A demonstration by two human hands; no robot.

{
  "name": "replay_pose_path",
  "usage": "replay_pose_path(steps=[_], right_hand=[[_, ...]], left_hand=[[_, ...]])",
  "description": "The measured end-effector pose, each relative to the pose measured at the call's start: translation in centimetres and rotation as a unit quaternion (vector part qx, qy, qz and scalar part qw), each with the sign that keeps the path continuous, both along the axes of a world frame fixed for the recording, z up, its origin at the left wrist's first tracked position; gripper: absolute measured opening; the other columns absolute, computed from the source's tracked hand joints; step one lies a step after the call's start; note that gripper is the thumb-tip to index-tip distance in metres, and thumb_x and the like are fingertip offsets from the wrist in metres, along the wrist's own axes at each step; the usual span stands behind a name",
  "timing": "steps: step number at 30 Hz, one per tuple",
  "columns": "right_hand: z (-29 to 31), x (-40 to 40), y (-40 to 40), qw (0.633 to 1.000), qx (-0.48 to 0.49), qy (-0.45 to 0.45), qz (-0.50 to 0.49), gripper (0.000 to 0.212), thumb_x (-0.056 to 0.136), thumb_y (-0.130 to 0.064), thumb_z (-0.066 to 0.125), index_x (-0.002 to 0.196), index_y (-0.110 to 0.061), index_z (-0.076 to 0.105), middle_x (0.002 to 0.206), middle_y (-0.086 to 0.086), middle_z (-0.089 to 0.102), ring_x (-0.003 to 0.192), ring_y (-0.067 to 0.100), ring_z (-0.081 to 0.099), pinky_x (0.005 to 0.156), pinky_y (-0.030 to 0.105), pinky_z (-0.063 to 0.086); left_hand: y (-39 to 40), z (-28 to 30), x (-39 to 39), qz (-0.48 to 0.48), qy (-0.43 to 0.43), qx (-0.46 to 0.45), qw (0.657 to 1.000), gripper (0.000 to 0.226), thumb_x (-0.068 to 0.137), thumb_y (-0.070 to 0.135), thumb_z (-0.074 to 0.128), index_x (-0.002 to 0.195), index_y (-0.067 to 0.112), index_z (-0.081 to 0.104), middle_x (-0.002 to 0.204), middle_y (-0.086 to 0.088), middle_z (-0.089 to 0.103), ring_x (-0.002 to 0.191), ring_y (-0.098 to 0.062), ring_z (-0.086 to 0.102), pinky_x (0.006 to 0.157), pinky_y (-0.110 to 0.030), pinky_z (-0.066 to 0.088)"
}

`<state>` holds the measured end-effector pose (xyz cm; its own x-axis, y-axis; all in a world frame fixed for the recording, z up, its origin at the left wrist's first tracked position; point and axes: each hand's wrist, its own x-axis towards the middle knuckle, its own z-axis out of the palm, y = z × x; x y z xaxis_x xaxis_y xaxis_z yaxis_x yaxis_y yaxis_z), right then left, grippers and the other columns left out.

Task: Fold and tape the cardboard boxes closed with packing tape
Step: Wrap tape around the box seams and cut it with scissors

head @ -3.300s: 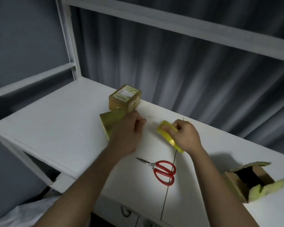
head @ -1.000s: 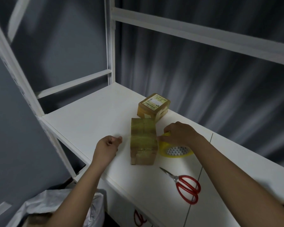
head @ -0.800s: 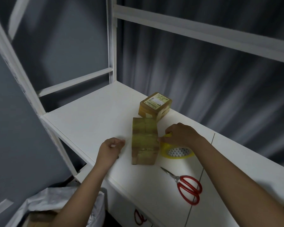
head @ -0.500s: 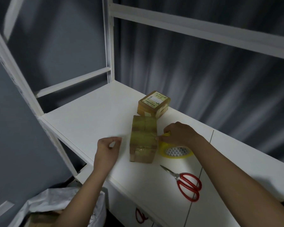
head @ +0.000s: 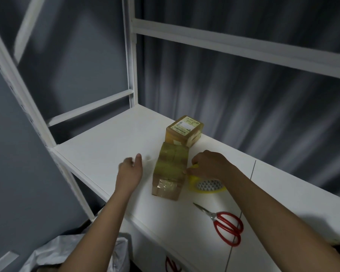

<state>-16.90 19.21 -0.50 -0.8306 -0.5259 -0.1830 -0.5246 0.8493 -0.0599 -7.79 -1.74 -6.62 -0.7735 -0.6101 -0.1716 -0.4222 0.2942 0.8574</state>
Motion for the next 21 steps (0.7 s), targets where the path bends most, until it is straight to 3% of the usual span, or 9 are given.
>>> replay_pose_path(steps=[2,4,7,11,15,18,21], right_hand=[[0.1,0.0,0.2,1.0,0.007,-0.002,0.0,0.045,0.09,-0.057,0.045,0.105,-0.022,0.067,0.104,-0.003,0.065,0.086,0.011,0.053,0.072,0.019,0.036],[0.2,0.1,0.4,1.0,0.009,-0.003,0.0,0.047,0.089,-0.059,0.045,0.107,-0.022,0.067,0.105,-0.003,0.065,0.086,0.011,0.054,0.074,0.021,0.038],[0.3,0.2,0.5,1.0,0.01,-0.007,0.001,0.048,0.09,-0.06,0.045,0.107,-0.021,0.067,0.104,-0.002,0.065,0.086,0.012,0.054,0.073,0.021,0.038],[0.2,0.1,0.5,1.0,0.009,-0.007,-0.006,0.047,0.09,-0.06,0.045,0.106,-0.022,0.067,0.102,-0.002,0.065,0.084,0.012,0.054,0.071,0.021,0.037],[0.0,0.0,0.7,1.0,0.006,-0.005,-0.004,0.047,0.089,-0.061,0.046,0.107,-0.022,0.067,0.103,-0.002,0.065,0.083,0.011,0.053,0.072,0.022,0.037],[-0.1,-0.1,0.6,1.0,-0.002,-0.006,-0.002,0.046,0.089,-0.059,0.048,0.106,-0.021,0.067,0.103,-0.003,0.066,0.082,0.01,0.052,0.069,0.021,0.034],[0.1,-0.2,0.4,1.0,-0.002,-0.014,-0.007,0.045,0.088,-0.06,0.048,0.101,-0.022,0.067,0.097,-0.004,0.064,0.081,0.011,0.053,0.068,0.022,0.035]], left_hand=[[-0.1,0.9,-0.4,-0.046,-0.009,0.1,0.994,0.06,0.098,0.052,0.029,0.083,0.005,0.064,0.096,-0.013,0.066,0.096,-0.031,0.061,0.089,-0.039,0.045],[-0.1,1.9,-1.0,-0.077,-0.042,0.181,0.98,0.063,0.097,0.055,0.03,0.083,0.006,0.068,0.088,-0.007,0.069,0.082,-0.022,0.06,0.076,-0.03,0.046],[-0.2,3.0,-1.5,-0.082,-0.039,0.222,0.971,0.047,0.094,0.05,0.046,0.086,0.009,0.067,0.079,-0.001,0.066,0.071,-0.014,0.057,0.065,-0.024,0.044],[-0.8,2.7,-1.7,-0.13,0.029,0.177,0.975,0.023,0.089,0.031,0.064,0.075,0.012,0.059,0.077,-0.002,0.063,0.068,-0.011,0.056,0.064,-0.023,0.044],[-1.2,1.6,-2.0,-0.124,0.108,0.033,0.986,0.029,0.085,0.019,0.069,0.063,0.011,0.052,0.072,0.0,0.057,0.068,-0.016,0.053,0.066,-0.027,0.039],[-0.9,1.0,-2.4,-0.106,0.11,-0.029,0.988,0.026,0.09,0.022,0.061,0.069,0.011,0.051,0.066,0.0,0.053,0.065,-0.021,0.05,0.064,-0.032,0.042],[-0.4,0.9,-2.7,-0.102,0.096,-0.081,0.987,0.02,0.094,0.023,0.054,0.078,0.011,0.054,0.06,0.003,0.047,0.056,-0.015,0.044,0.056,-0.028,0.035]])
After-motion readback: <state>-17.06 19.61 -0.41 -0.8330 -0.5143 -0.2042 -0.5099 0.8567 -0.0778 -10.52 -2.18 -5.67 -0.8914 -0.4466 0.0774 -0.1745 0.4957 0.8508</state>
